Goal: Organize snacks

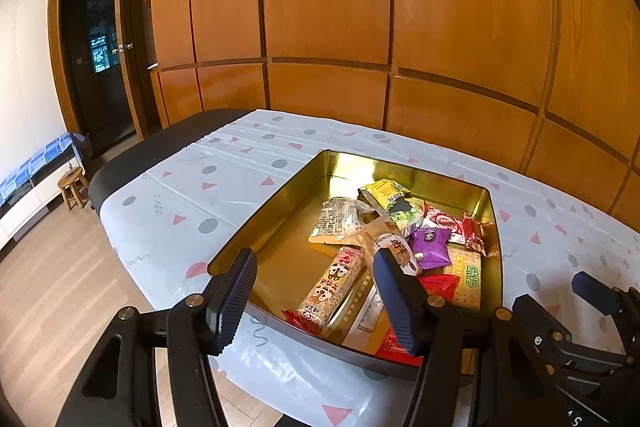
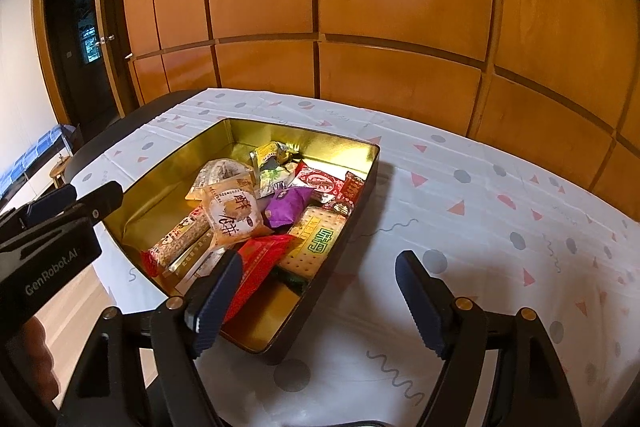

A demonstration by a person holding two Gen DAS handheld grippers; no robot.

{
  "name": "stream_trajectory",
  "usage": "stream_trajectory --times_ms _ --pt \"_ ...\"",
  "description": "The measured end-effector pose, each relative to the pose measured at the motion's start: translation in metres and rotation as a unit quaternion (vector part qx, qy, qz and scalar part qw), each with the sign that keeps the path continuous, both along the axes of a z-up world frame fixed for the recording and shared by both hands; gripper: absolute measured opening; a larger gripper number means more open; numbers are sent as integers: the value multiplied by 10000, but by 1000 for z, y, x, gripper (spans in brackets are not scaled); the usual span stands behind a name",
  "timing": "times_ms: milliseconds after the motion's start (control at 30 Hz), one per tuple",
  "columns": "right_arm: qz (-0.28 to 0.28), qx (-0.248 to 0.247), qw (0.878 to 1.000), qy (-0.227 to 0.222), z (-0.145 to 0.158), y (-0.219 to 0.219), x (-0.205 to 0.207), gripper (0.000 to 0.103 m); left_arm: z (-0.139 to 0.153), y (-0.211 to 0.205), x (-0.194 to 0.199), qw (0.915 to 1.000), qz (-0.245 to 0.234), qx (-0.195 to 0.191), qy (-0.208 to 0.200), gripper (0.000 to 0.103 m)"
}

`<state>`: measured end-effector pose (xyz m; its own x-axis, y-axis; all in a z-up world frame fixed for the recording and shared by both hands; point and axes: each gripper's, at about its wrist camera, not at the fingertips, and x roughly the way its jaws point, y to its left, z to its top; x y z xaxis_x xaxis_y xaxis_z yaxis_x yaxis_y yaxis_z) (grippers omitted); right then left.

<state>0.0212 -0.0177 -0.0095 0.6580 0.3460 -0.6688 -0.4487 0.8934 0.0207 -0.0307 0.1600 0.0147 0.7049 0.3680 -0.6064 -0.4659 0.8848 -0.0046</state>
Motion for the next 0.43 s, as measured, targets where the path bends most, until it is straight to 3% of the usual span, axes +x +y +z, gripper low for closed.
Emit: stream_trajectory --times_ms 300,433 --pt "17 -4 10000 -10 -1 0 -1 81 -4 5 2 9997 -109 -203 74 62" --pt "-5 46 10000 -3 -1 -4 0 81 -2 4 1 9999 -92 -111 8 62"
